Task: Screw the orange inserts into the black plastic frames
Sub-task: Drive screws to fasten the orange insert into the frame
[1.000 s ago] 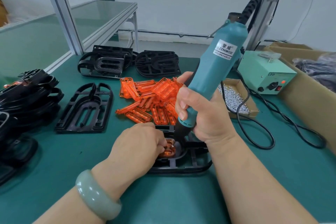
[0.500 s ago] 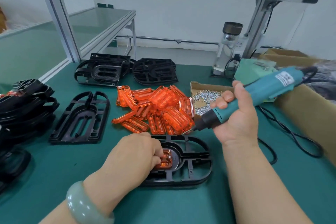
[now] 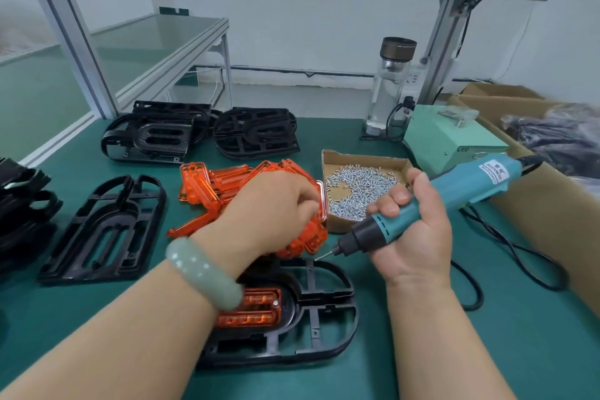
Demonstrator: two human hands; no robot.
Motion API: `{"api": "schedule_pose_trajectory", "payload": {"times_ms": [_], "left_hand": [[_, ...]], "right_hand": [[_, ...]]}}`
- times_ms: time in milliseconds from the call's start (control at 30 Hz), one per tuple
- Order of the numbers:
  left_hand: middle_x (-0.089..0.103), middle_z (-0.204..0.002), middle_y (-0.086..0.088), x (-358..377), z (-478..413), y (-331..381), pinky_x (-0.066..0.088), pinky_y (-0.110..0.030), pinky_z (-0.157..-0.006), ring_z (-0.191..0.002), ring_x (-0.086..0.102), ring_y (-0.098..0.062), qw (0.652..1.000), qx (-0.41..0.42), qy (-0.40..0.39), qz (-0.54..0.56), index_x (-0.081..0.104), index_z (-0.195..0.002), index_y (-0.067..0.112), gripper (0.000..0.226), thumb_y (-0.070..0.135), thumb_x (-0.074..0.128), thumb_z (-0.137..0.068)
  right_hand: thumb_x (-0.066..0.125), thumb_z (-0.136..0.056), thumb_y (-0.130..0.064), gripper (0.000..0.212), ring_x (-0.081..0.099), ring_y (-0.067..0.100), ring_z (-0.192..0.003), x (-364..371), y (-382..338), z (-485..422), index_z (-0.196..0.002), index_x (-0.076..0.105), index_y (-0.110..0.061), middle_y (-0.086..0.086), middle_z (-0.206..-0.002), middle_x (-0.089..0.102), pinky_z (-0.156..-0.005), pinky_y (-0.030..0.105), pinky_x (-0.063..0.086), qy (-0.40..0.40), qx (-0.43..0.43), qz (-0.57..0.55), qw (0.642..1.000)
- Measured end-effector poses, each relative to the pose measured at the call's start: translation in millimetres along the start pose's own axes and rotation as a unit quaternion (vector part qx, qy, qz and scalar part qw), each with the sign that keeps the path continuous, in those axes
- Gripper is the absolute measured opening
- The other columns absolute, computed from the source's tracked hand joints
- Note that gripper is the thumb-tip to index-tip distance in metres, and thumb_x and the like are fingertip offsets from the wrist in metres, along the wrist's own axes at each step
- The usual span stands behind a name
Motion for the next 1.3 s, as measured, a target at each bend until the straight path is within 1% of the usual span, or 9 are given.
{"api": "schedule_pose_trajectory", "payload": {"times_ms": [100,300,367,467,533,700,900,1033,1300], "left_hand": [[0.068,-0.113,0.001,15,-37,16,0.045,-0.028,-0.091,-0.107,0.06,-0.02,0.999,0.034,0.0,-0.025,0.066,-0.114,0.023,0.026,0.025,0.052,-0.093],[0.053,-0.136,-0.004,58,-82,27,0.042,-0.037,-0.101,-0.122,0.051,-0.025,0.984,0.057,-0.11,-0.127,0.044,-0.138,0.031,0.044,0.015,0.046,-0.096],[0.056,-0.131,-0.005,67,-86,28,0.043,-0.038,-0.098,-0.119,0.053,-0.028,0.975,0.062,-0.153,-0.146,0.046,-0.136,0.032,0.048,0.009,0.046,-0.094],[0.064,-0.101,-0.007,71,-86,32,0.047,-0.035,-0.089,-0.103,0.06,-0.029,0.97,0.065,-0.186,-0.14,0.066,-0.111,0.024,0.034,0.006,0.052,-0.086],[0.061,-0.086,-0.005,70,-87,34,0.049,-0.032,-0.082,-0.094,0.062,-0.028,0.973,0.063,-0.171,-0.141,0.071,-0.101,0.019,0.027,0.006,0.055,-0.083],[0.069,-0.097,-0.009,64,-87,34,0.048,-0.032,-0.079,-0.096,0.062,-0.029,0.987,0.05,-0.094,-0.118,0.072,-0.099,0.018,0.022,0.014,0.056,-0.085],[0.071,-0.096,0.001,49,-93,27,0.044,-0.024,-0.079,-0.088,0.061,-0.017,1.0,0.01,-0.002,0.024,0.074,-0.094,0.02,0.014,0.022,0.061,-0.089],[0.066,-0.09,0.007,49,-95,23,0.039,-0.015,-0.074,-0.078,0.058,-0.008,0.994,-0.007,-0.003,0.111,0.072,-0.102,0.021,0.017,0.016,0.062,-0.088],[0.066,-0.076,0.007,48,-93,19,0.049,-0.019,-0.061,-0.074,0.067,-0.011,0.965,-0.049,0.02,0.258,0.069,-0.096,0.025,0.017,0.012,0.065,-0.084]], "right_hand": [[0.055,-0.09,-0.024,0.005,0.041,0.005,-0.042,-1,-1,-2,-0.091,0.051,-0.02,-0.009,-0.056,0.044,-0.051,0.019,0.043,0.005,0.003,0.003,1.0],[0.054,-0.091,-0.022,0.004,0.04,0.005,-0.041,-3,0,-5,-0.089,0.052,-0.019,-0.008,-0.055,0.043,-0.05,0.018,0.042,0.008,0.022,-0.011,1.0],[0.051,-0.095,-0.021,0.006,0.04,0.006,-0.041,-3,1,-4,-0.089,0.052,-0.019,-0.008,-0.054,0.043,-0.049,0.018,0.042,0.011,0.027,-0.012,0.999],[0.048,-0.098,-0.022,0.009,0.04,0.006,-0.04,-2,3,-4,-0.09,0.052,-0.019,-0.008,-0.054,0.043,-0.048,0.017,0.042,0.013,0.035,-0.016,0.999],[0.049,-0.097,-0.022,0.008,0.041,0.006,-0.04,-1,4,-3,-0.089,0.052,-0.019,-0.008,-0.054,0.043,-0.048,0.017,0.042,0.009,0.041,-0.017,0.999],[0.049,-0.096,-0.021,0.008,0.04,0.006,-0.04,-2,6,-3,-0.09,0.053,-0.019,-0.007,-0.054,0.043,-0.049,0.017,0.041,0.009,0.039,-0.012,0.999],[0.054,-0.089,-0.023,0.005,0.04,0.006,-0.041,-4,5,-4,-0.091,0.052,-0.019,-0.007,-0.055,0.043,-0.05,0.019,0.042,0.004,0.033,-0.007,0.999],[0.054,-0.087,-0.022,0.007,0.041,0.006,-0.041,-4,6,-4,-0.091,0.051,-0.019,-0.007,-0.055,0.044,-0.049,0.018,0.042,0.004,0.034,-0.012,0.999],[0.051,-0.094,-0.022,0.004,0.041,0.006,-0.041,-5,6,-5,-0.091,0.053,-0.019,-0.007,-0.055,0.044,-0.049,0.018,0.043,0.007,0.036,-0.018,0.999]]}}
Point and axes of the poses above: each hand's wrist, its own z-axis away from the middle knuckle, its own x-axis out of the palm, y = z × x, the point moved 5 cm from there along -z, towards the middle knuckle
